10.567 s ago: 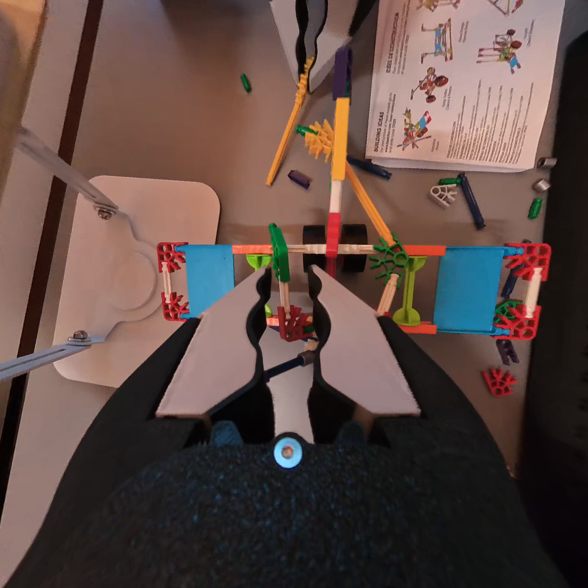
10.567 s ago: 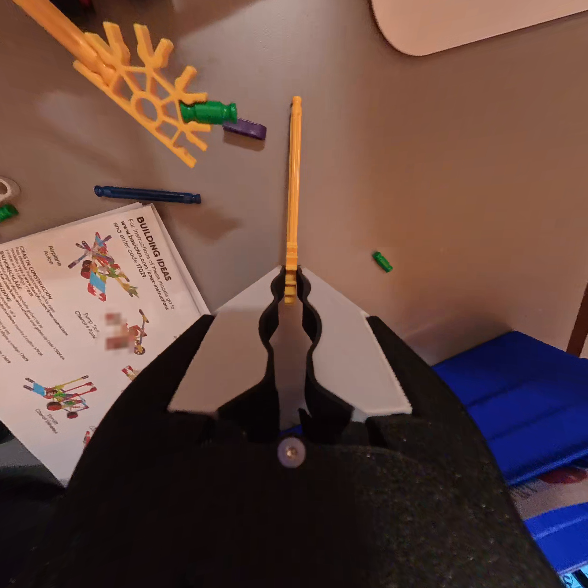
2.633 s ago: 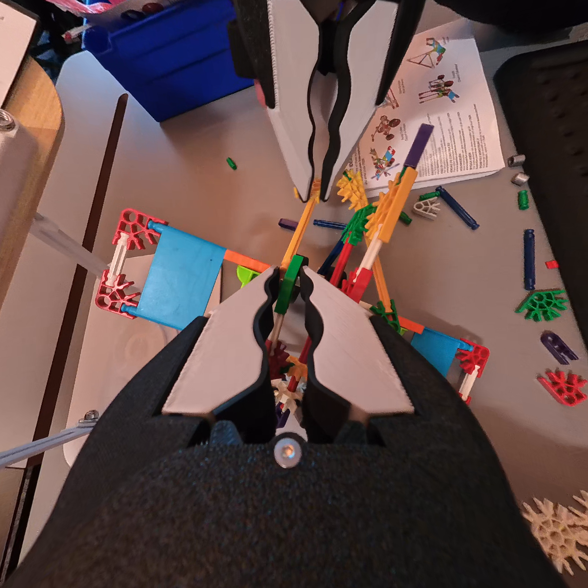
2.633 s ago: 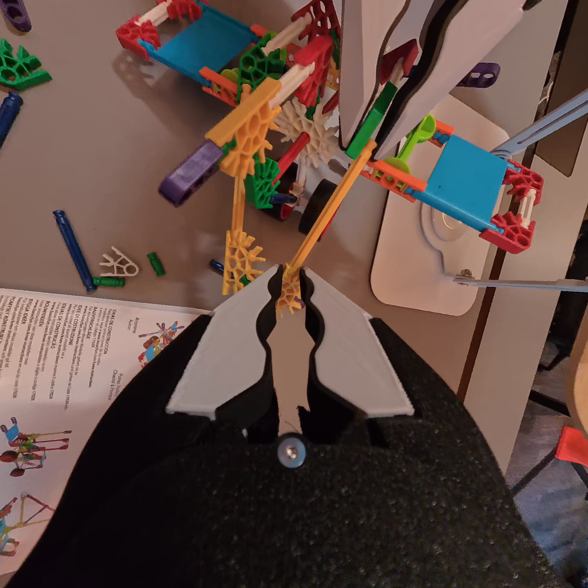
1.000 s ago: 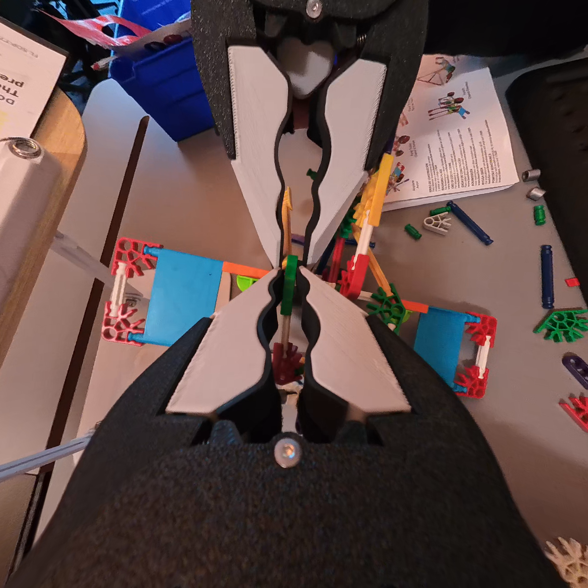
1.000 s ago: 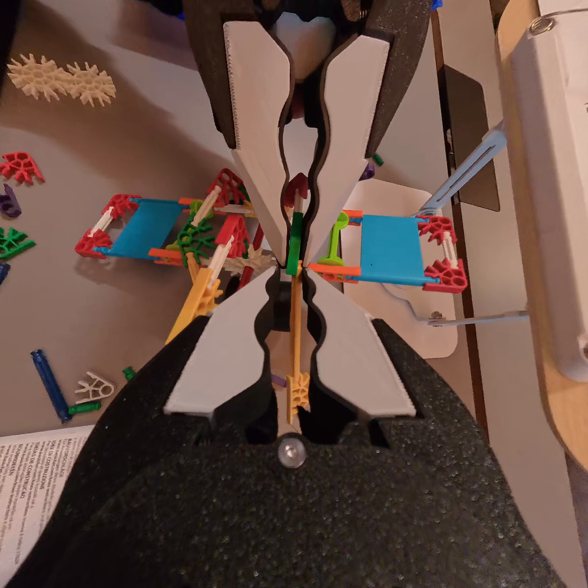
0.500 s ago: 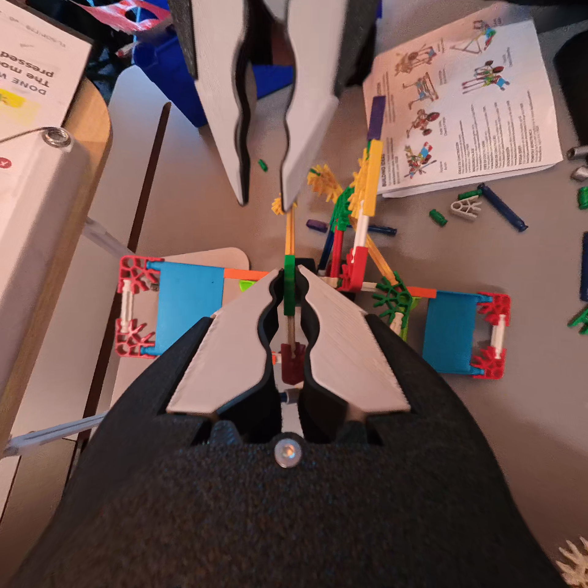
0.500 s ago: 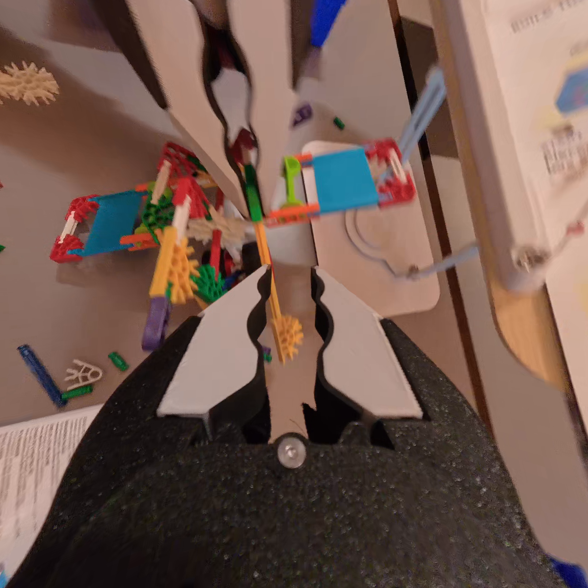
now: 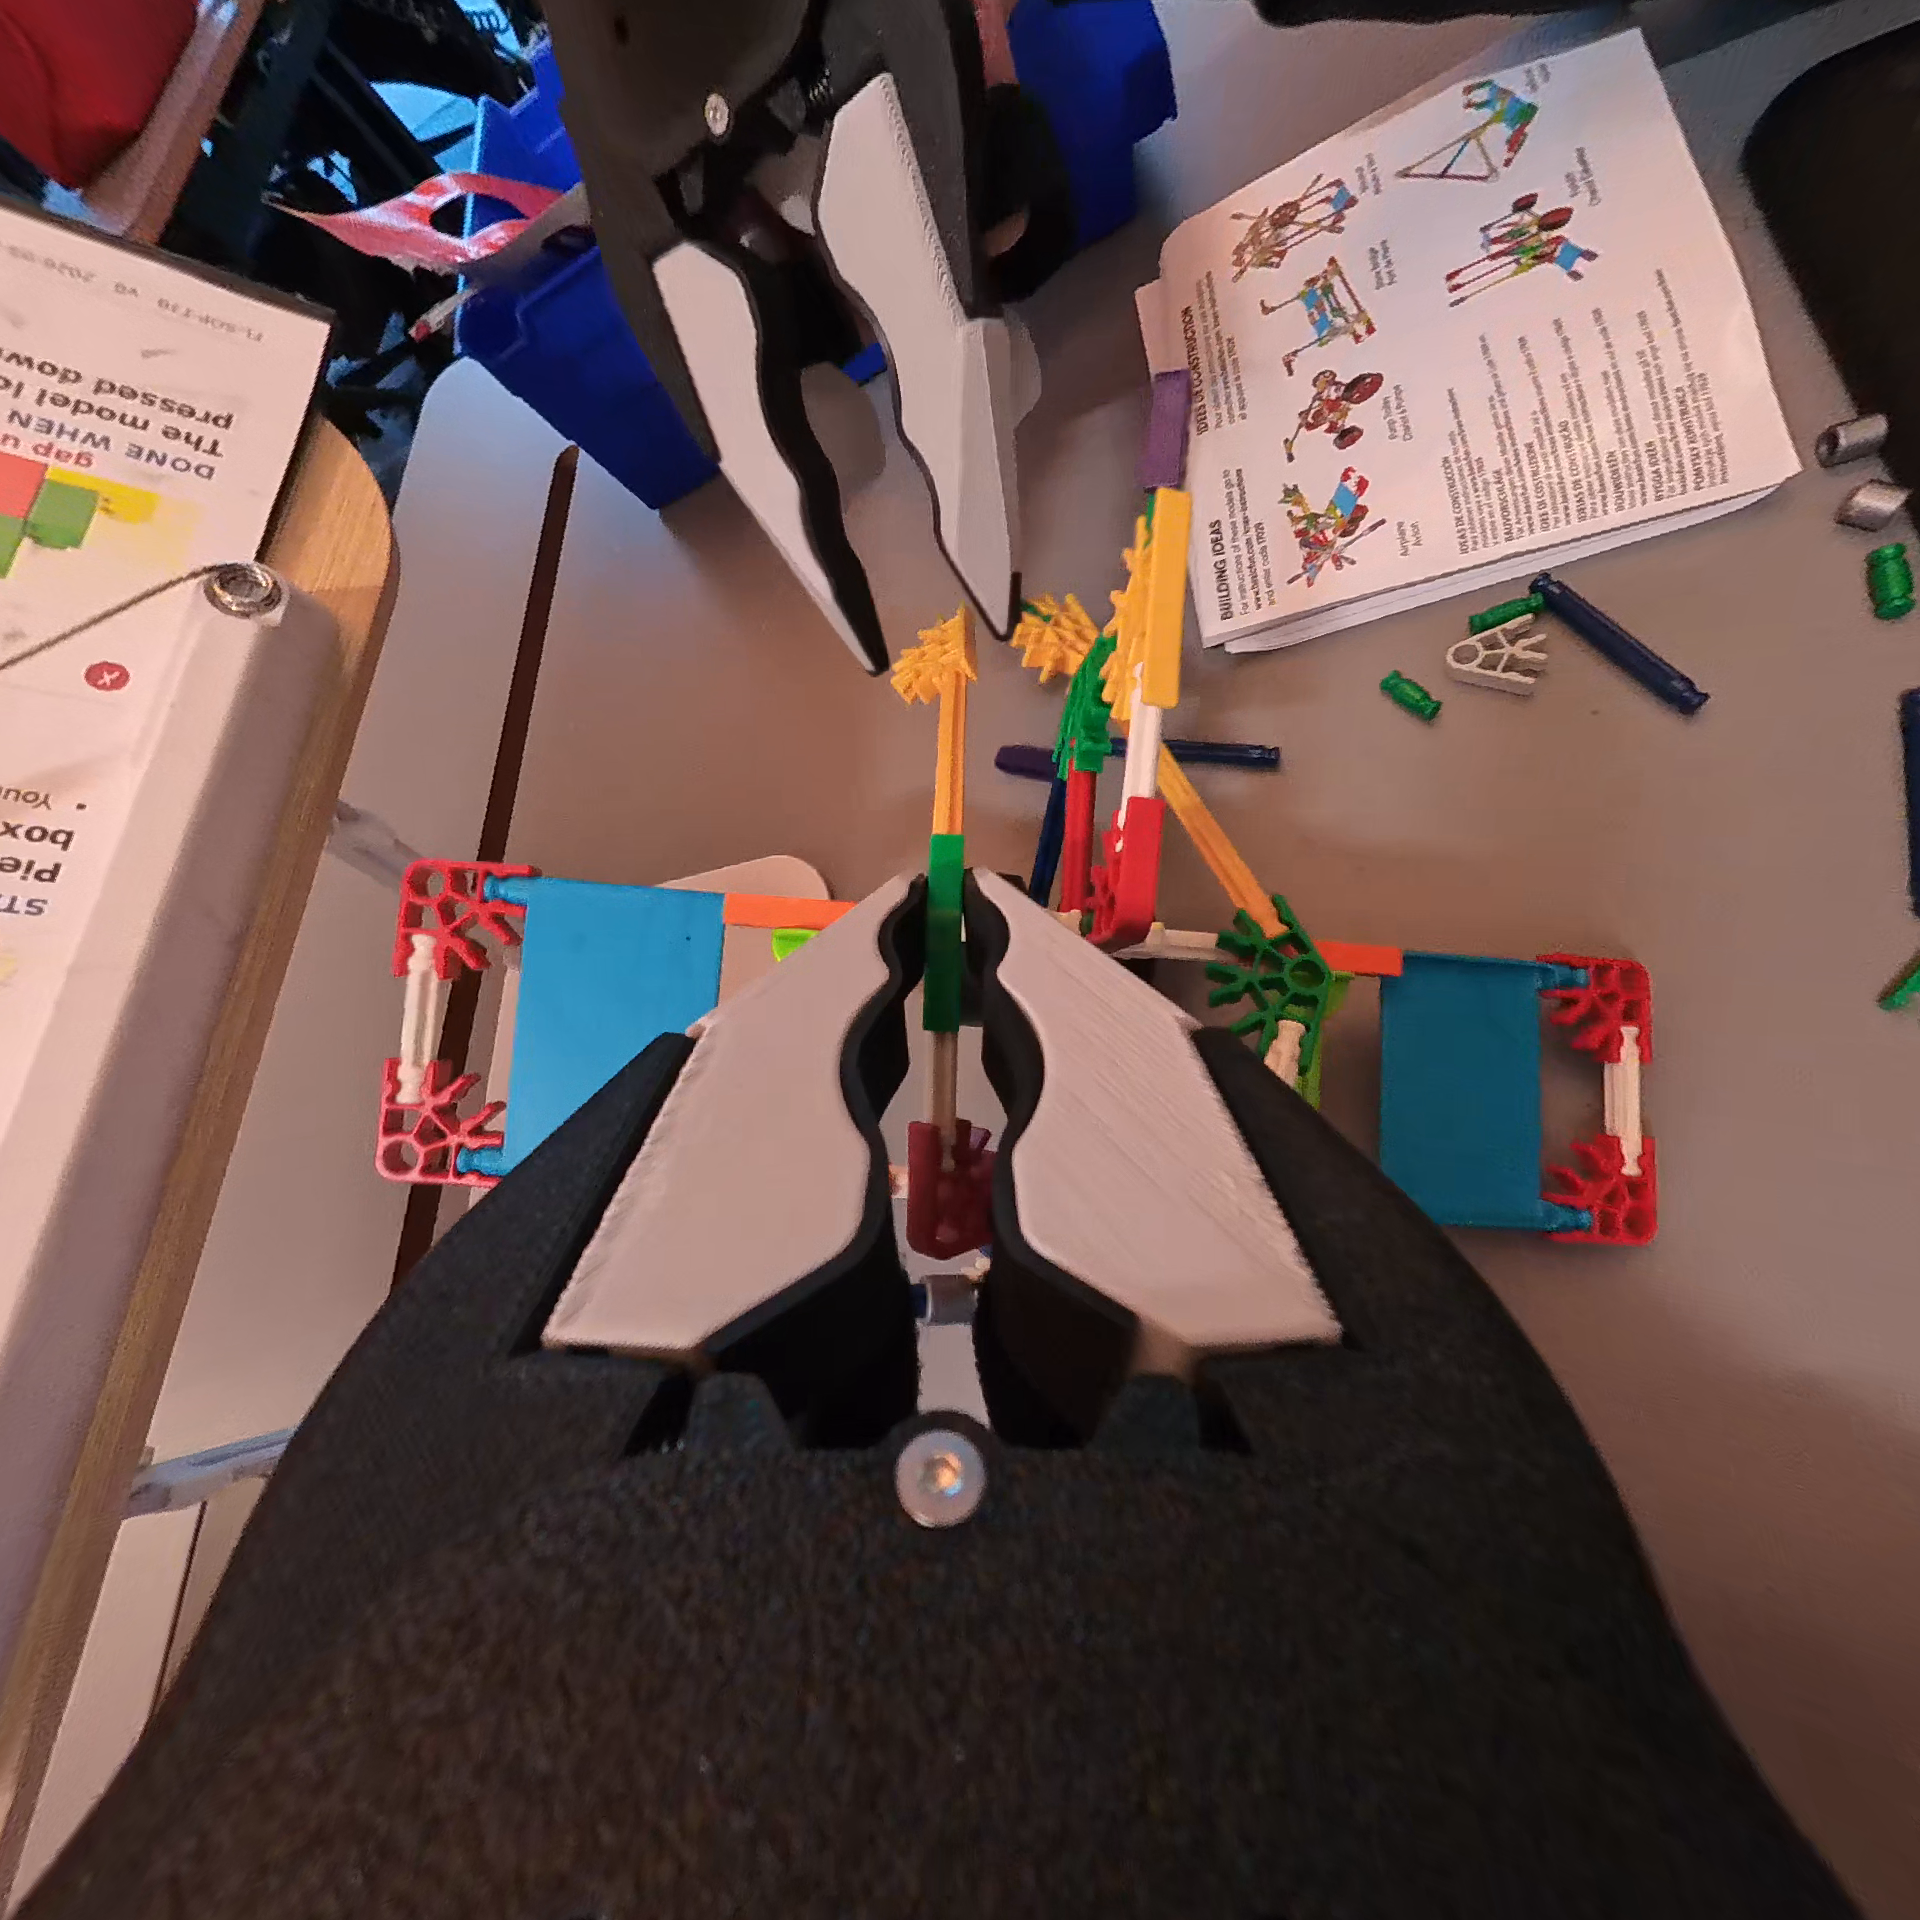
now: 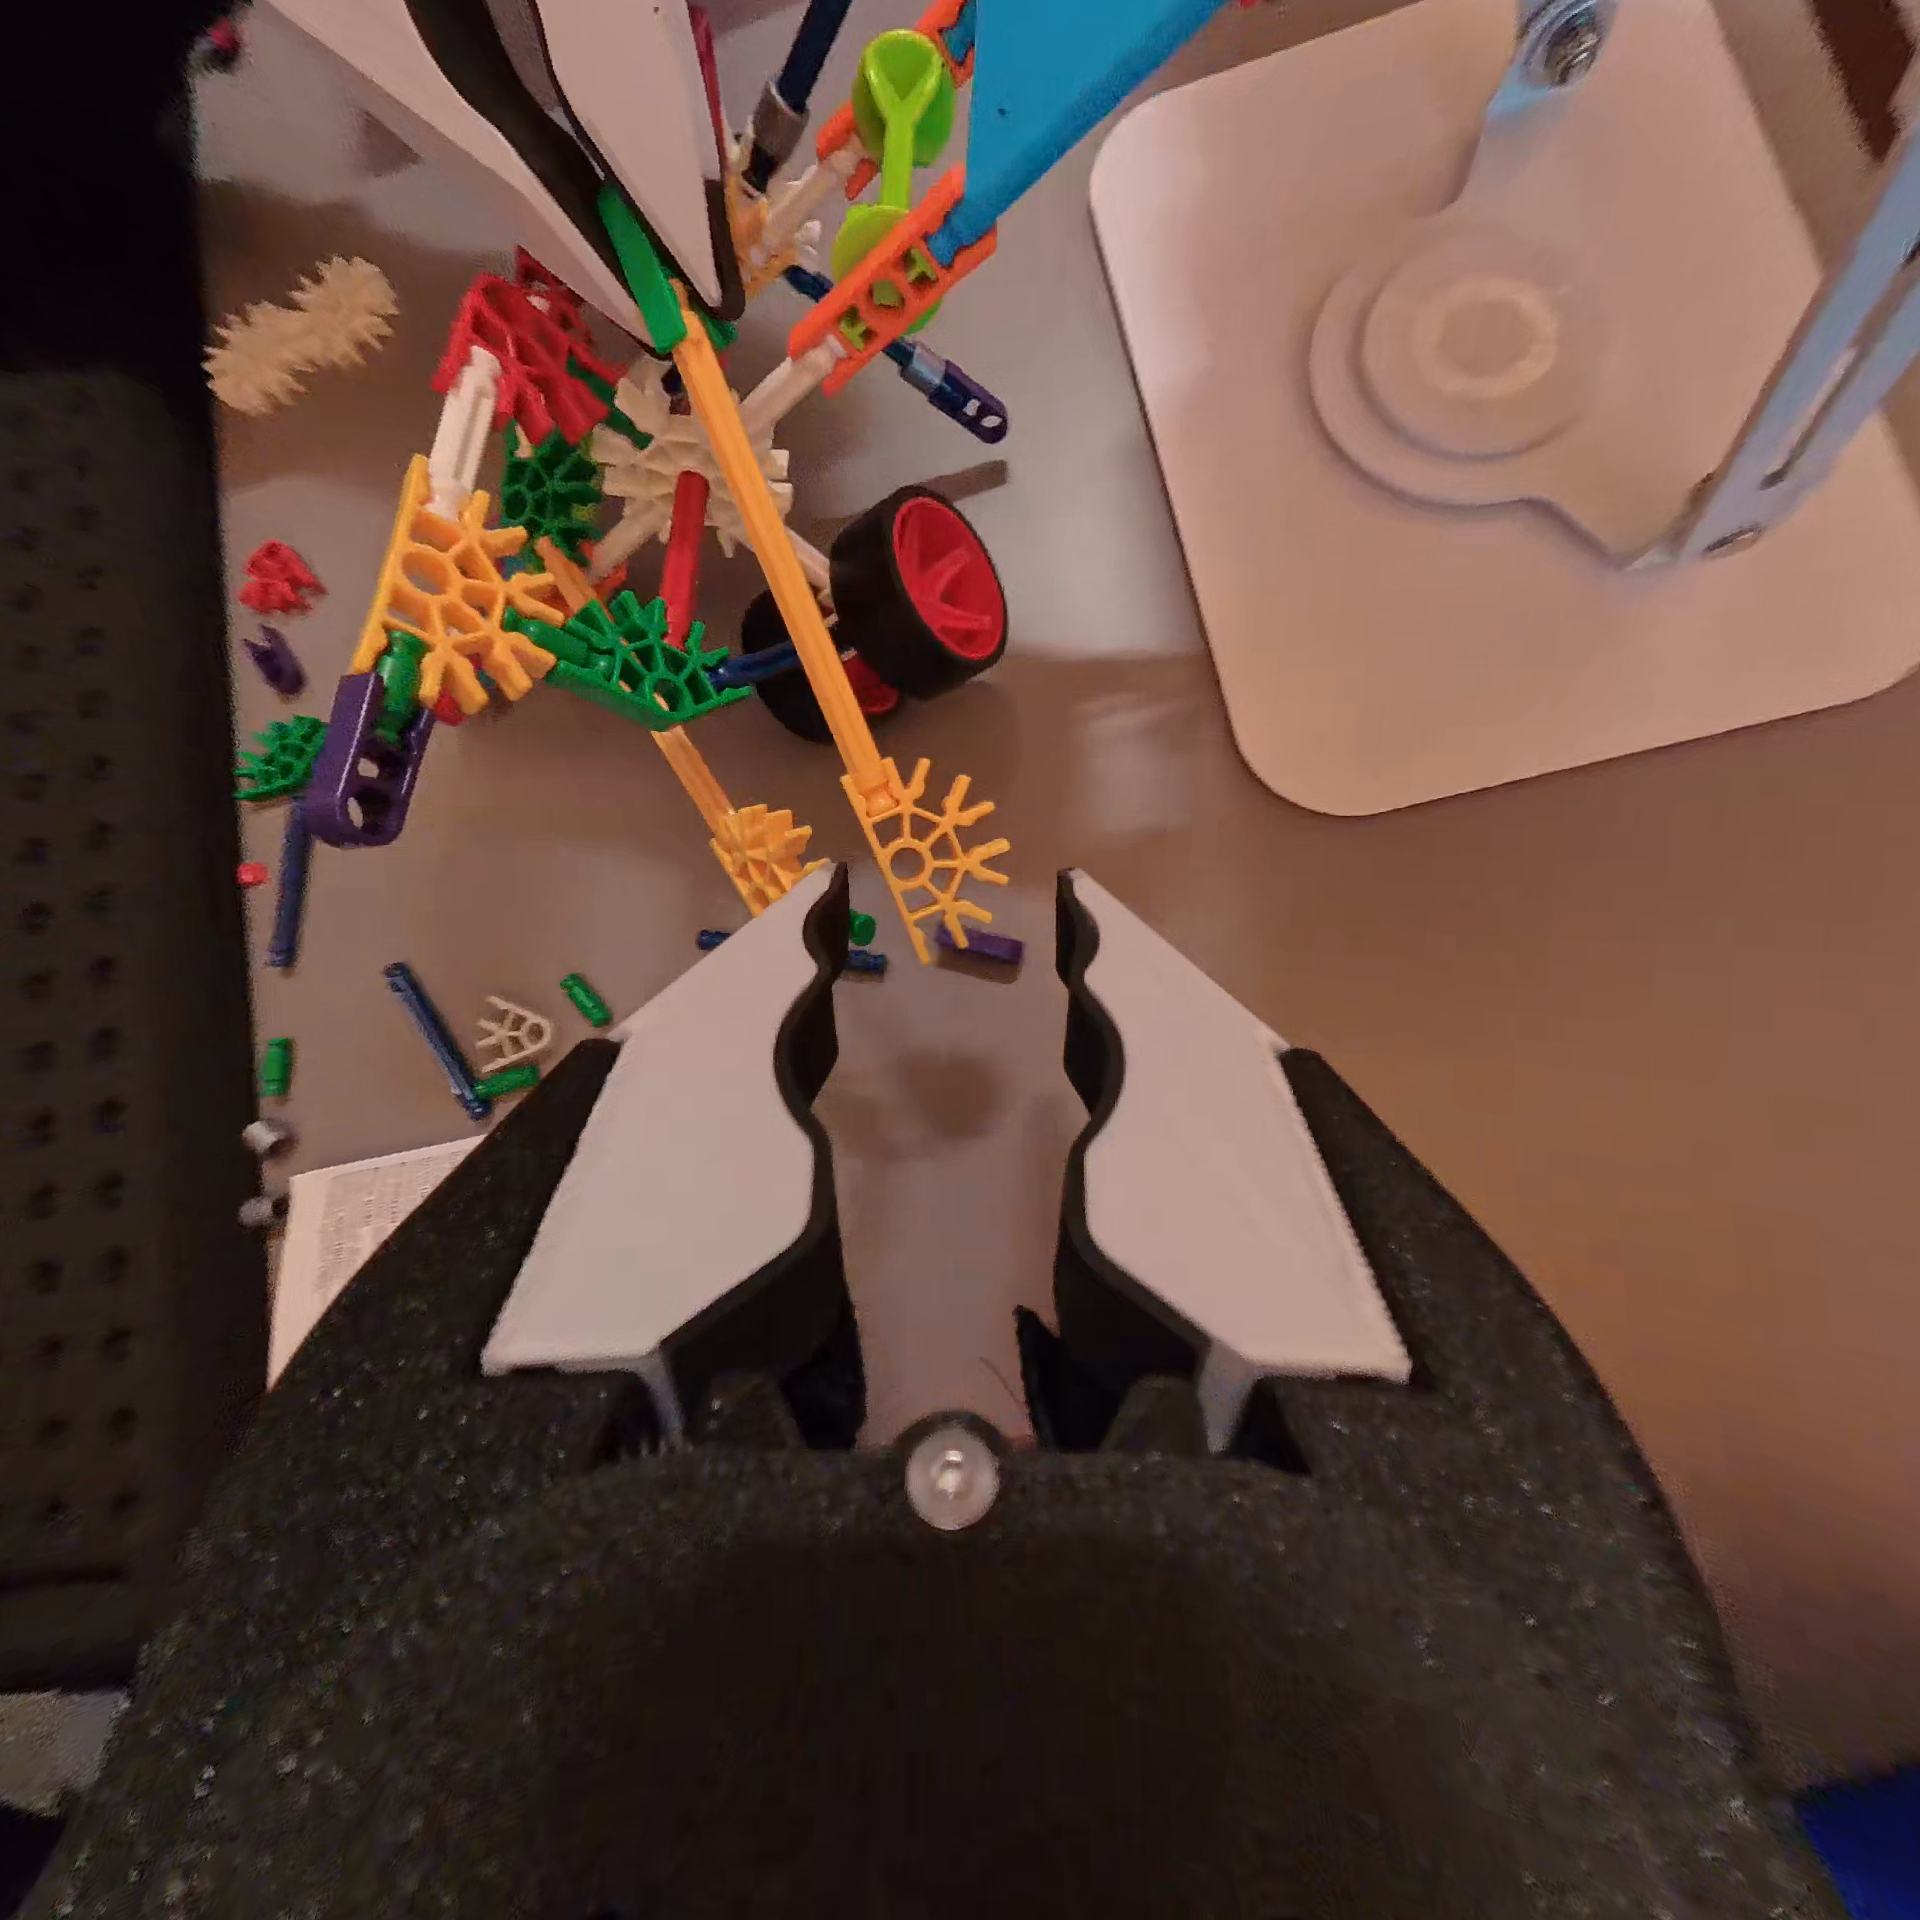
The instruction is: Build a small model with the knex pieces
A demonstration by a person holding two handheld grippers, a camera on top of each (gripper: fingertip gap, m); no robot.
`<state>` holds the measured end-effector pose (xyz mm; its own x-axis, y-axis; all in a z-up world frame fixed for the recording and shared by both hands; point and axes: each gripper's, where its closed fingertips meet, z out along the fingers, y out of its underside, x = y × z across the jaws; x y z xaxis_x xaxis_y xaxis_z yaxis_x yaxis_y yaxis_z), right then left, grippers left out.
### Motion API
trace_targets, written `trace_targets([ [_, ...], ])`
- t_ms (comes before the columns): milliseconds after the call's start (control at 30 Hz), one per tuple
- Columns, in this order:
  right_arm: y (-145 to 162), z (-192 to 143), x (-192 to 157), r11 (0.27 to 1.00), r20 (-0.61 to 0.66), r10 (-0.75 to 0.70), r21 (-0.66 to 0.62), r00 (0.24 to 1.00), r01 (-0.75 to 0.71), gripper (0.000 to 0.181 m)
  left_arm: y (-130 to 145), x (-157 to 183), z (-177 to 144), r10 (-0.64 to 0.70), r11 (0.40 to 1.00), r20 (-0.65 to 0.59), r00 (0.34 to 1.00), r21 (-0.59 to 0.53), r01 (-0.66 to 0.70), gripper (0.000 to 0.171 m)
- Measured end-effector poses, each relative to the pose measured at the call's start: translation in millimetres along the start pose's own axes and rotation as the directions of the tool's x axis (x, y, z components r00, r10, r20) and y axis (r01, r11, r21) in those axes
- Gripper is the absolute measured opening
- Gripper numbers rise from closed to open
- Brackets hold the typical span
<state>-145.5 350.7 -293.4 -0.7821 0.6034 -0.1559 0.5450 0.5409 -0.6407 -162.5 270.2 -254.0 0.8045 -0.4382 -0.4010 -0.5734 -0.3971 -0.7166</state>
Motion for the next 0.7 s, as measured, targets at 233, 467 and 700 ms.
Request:
trace_targets([
  [233, -1, 8, -16, 0.999, 0.13, 0.017, 0.032, 0.991, -0.022, 0.025, -5, 5, -7, 0.041, 0.999, -0.013, 0.999, 0.029, -0.041, 0.005],
  [467, -26, -9, -12, 0.991, 0.057, -0.03, 0.134, 0.998, 0.022, 0.024, 5, -7, -17, -0.028, 0.999, 0.008, 1.0, 0.045, 0.028, 0.005],
  [700, -42, -16, 4, 0.945, -0.292, -0.304, 0.029, 0.907, 0.326, 0.023, 17, -22, -16, -0.176, 0.981, -0.001, 0.984, 0.079, 0.175, 0.007],
])
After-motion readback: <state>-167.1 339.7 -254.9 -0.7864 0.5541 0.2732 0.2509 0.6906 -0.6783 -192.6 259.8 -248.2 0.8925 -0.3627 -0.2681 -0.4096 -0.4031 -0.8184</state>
